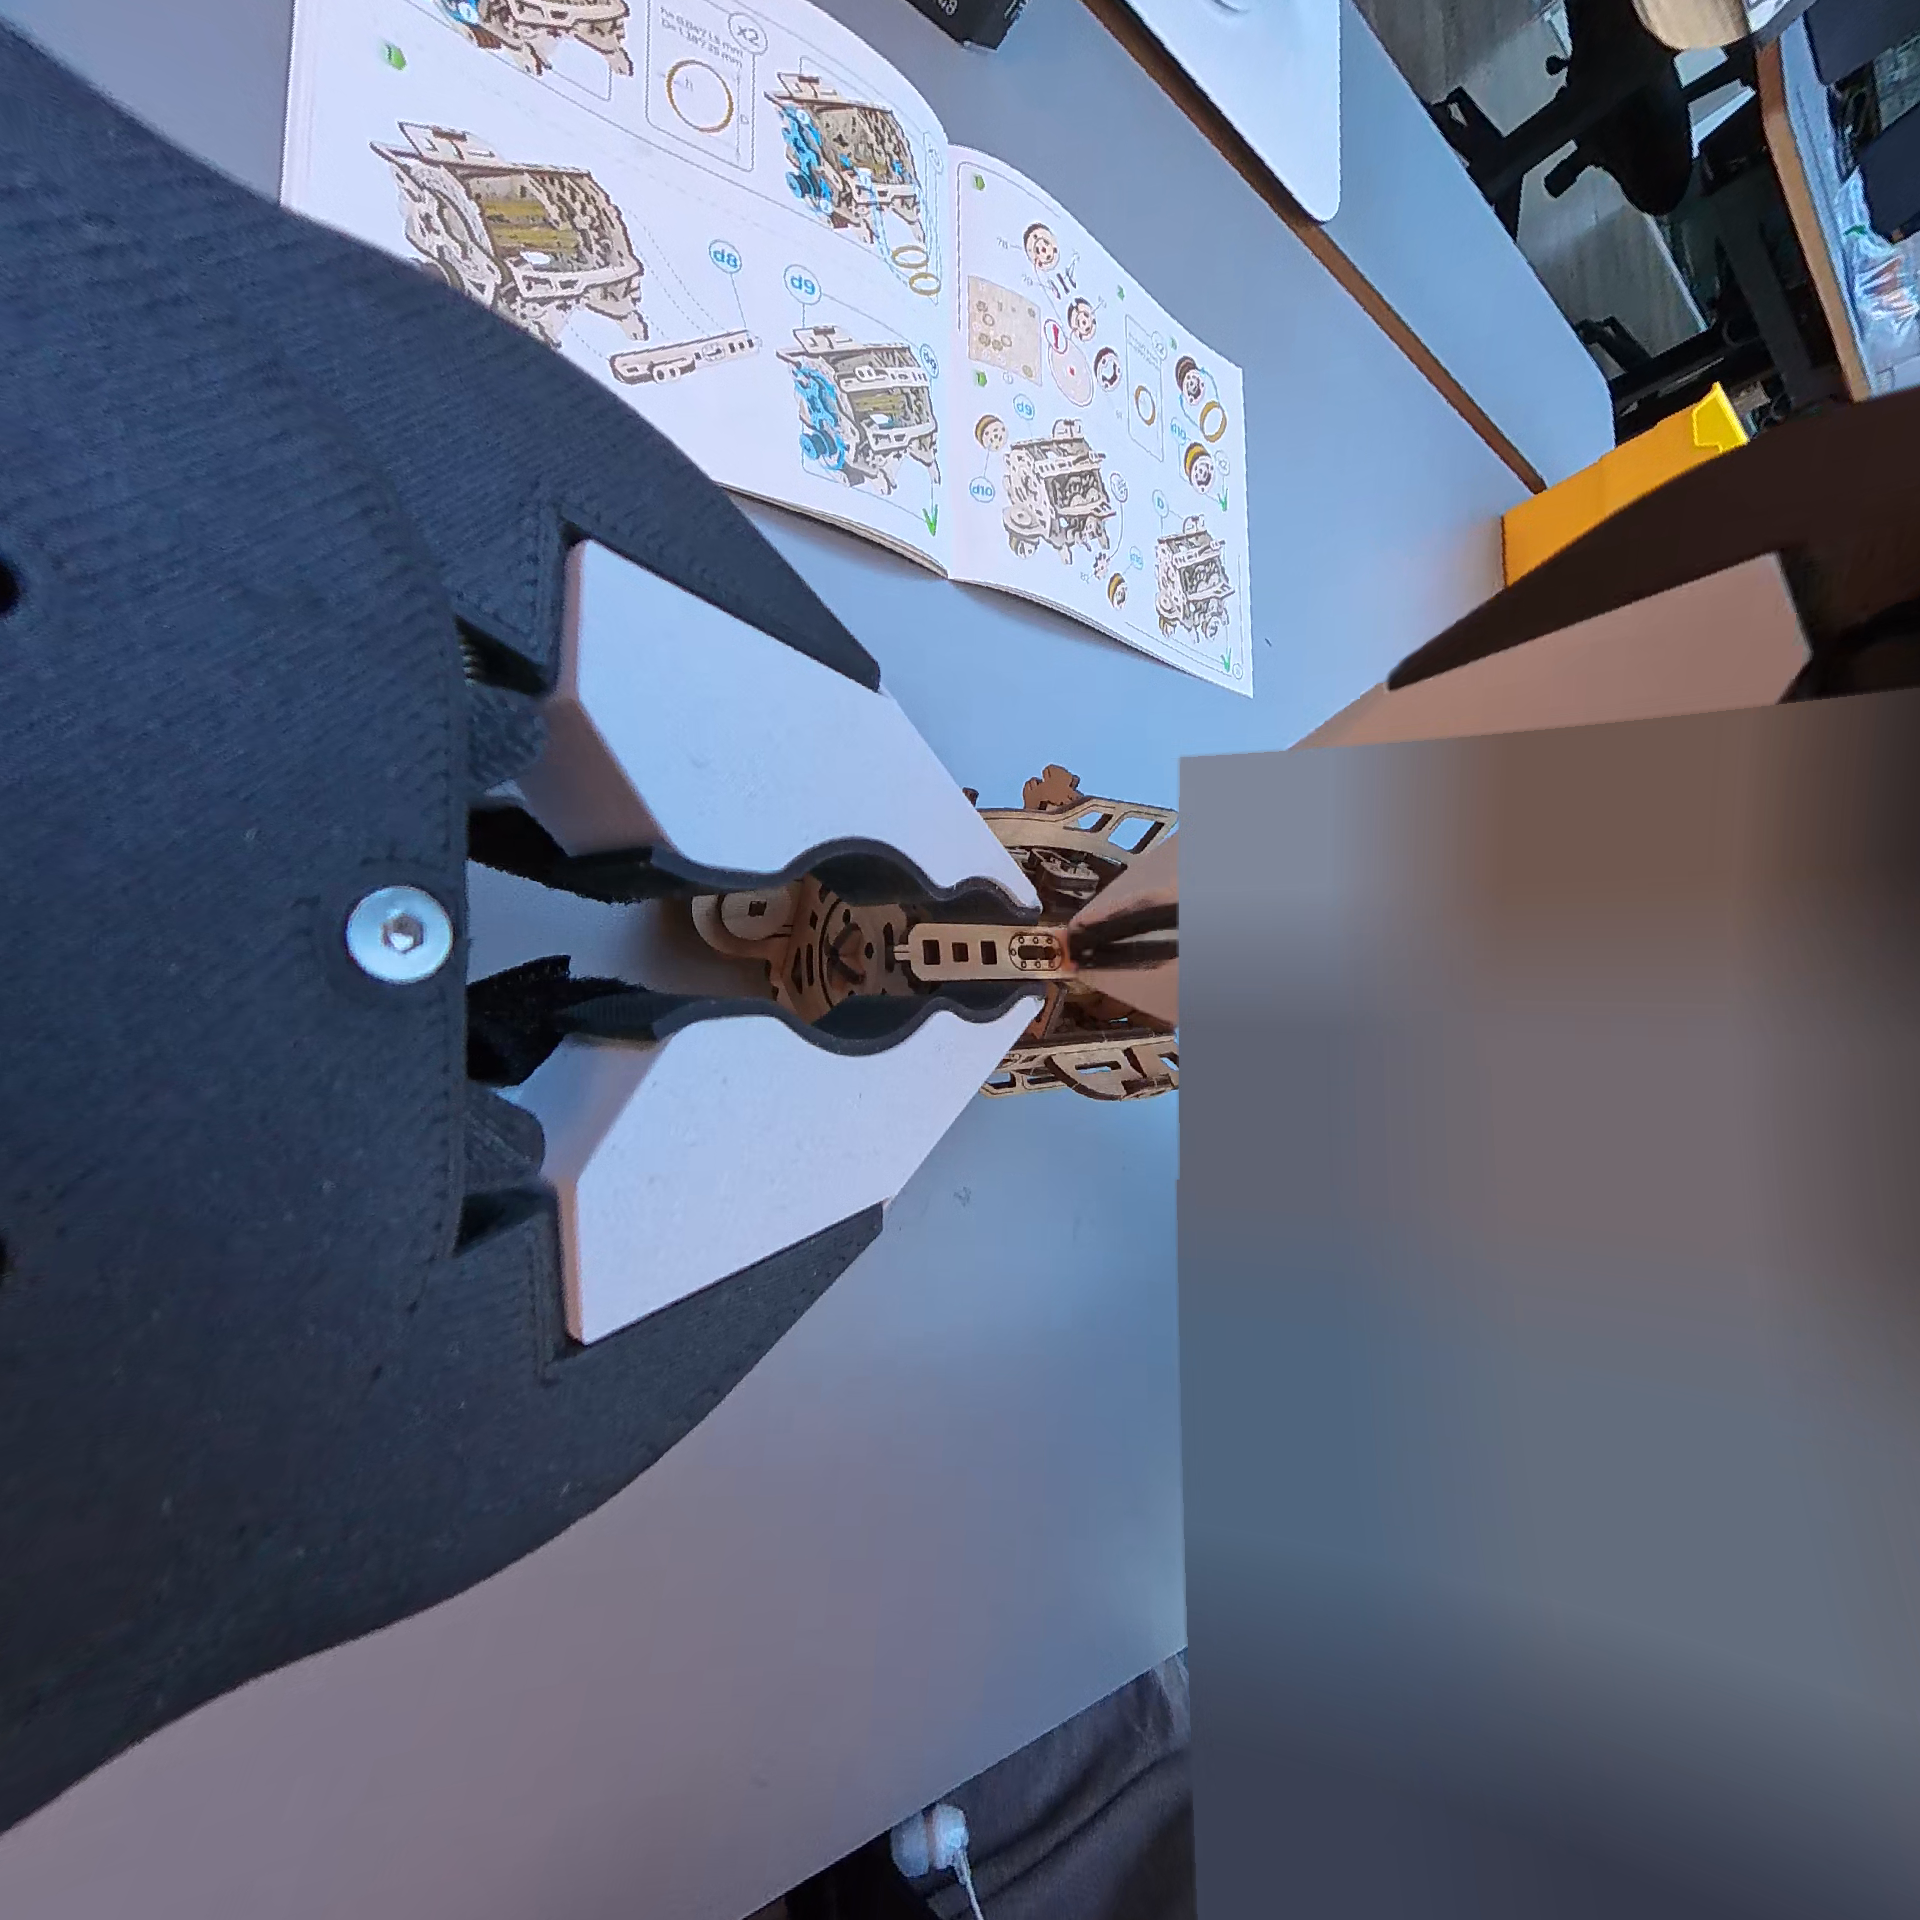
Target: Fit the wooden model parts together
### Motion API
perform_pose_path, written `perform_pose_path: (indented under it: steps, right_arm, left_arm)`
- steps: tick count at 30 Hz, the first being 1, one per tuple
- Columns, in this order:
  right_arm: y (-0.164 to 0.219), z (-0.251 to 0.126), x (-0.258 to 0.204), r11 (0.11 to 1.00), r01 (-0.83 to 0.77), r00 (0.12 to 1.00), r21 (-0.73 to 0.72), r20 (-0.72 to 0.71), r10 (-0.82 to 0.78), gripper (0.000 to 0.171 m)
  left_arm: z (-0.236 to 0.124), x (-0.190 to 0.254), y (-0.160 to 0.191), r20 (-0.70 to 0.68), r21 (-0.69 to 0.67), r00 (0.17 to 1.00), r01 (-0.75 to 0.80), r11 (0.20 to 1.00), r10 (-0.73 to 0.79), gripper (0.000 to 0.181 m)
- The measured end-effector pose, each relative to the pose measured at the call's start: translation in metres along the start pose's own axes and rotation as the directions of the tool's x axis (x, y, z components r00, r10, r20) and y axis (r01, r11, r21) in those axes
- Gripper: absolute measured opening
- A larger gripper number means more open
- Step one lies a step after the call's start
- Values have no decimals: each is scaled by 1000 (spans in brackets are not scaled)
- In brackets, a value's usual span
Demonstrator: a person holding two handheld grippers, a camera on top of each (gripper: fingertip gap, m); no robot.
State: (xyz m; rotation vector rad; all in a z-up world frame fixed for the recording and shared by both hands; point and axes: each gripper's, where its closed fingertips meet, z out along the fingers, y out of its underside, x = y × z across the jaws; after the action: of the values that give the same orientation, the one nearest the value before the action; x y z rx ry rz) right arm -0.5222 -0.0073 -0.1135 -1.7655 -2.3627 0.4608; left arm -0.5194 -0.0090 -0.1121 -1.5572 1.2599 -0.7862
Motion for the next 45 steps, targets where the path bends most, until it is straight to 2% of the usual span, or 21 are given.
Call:
perform_pose_path:
  steps: [4, 7, 11, 30, 33, 40, 45]
  right_arm:
    - [-5, -13, 4, 998, 10, 999, 55, -40, -7, 6]
    - [-7, -16, 2, 991, -16, 1000, 131, -8, 18, 9]
    - [3, -4, 0, 991, -33, 999, 133, 15, 32, 15]
    - [1, 1, -2, 981, -57, 998, 188, -19, 62, 9]
    - [2, 0, 3, 983, -38, 996, 178, -77, 52, 9]
    - [2, 0, 4, 983, -20, 991, 182, -126, 43, 9]
    - [2, 0, 3, 982, -15, 989, 186, -143, 42, 9]
  left_arm:
    - [0, 0, 0, 1, 0, 1000, -6, 1000, 6, 8]
    - [0, 1, 0, -1, 2, 1000, -11, 1000, 11, 8]
    - [0, 2, -1, -3, 2, 1000, -15, 1000, 15, 8]
    - [-1, 3, 0, -2, -7, 1000, -26, 1000, 26, 8]
    - [-10, 1, -2, -13, -9, 1000, -12, 1000, 12, 17]
    - [-45, -17, -19, 55, 73, 998, -24, 997, 19, 15]
    - [-39, -13, -8, 14, 33, 1000, 10, 999, -11, 16]
